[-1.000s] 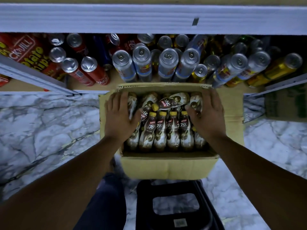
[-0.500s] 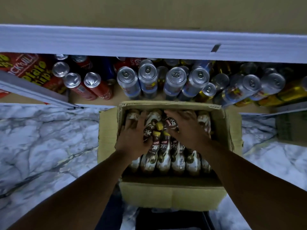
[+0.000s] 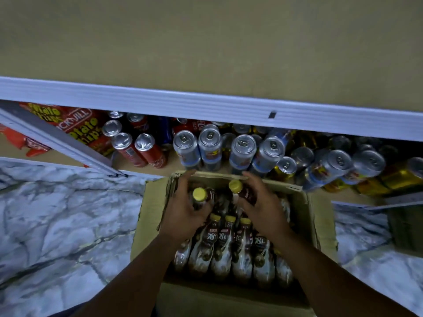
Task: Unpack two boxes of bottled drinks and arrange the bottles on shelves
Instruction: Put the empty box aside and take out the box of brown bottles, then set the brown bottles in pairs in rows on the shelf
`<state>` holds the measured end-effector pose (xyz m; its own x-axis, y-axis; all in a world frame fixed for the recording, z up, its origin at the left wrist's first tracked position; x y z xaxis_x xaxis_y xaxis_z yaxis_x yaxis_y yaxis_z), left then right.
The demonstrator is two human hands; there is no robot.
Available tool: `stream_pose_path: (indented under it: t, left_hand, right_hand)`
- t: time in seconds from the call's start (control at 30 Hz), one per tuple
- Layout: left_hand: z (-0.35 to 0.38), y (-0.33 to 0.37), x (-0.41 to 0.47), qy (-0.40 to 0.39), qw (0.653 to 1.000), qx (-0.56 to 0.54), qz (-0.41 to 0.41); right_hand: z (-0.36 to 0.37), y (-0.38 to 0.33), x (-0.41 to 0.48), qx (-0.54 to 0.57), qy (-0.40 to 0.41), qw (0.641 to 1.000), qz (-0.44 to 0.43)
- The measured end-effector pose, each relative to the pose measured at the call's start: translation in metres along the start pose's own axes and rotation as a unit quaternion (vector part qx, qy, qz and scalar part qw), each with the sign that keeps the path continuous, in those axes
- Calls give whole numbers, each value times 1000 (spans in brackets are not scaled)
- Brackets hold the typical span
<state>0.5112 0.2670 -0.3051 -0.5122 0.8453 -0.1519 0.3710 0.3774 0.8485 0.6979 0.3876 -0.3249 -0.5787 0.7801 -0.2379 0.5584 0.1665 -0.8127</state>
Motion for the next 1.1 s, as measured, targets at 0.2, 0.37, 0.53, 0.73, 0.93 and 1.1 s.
stream_pose_path:
  t: [0.2,0.37,0.53,0.73,0.93,1.1]
  left_hand:
    - [-17,62,-1,10,997,-70,8]
    - [-31,127,-20,-1,996,-71,61]
    - [-58,182,-42,10,983,-130,130]
    - [-97,235,-69,21,965,-193,175]
    - [-140,279,-88,39,957,-179,224]
    - [-175,320,-76,64,952,-153,256]
  right_hand:
    - [-39,-38,-37,159,76,984,20]
    - [-71,-83,-69,164,82,983,-15]
    - [-108,-124,-99,187,111,974,-65]
    - [-145,-178,-136,184,146,963,-130]
    - [-186,-243,-167,170,193,945,-201]
    - [-225,-284,-159,161,233,931,-232]
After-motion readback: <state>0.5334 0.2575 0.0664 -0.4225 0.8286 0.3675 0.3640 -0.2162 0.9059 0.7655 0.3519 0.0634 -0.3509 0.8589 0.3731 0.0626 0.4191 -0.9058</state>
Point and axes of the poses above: each hand's wrist, its own x-axis towards the middle knuckle, its own z-axis out of the palm, y = z × x, the point moved 6 cm from there along x, towards the middle knuckle, and after that the axes turned 1 degree about -y, right-handed, at the moved point
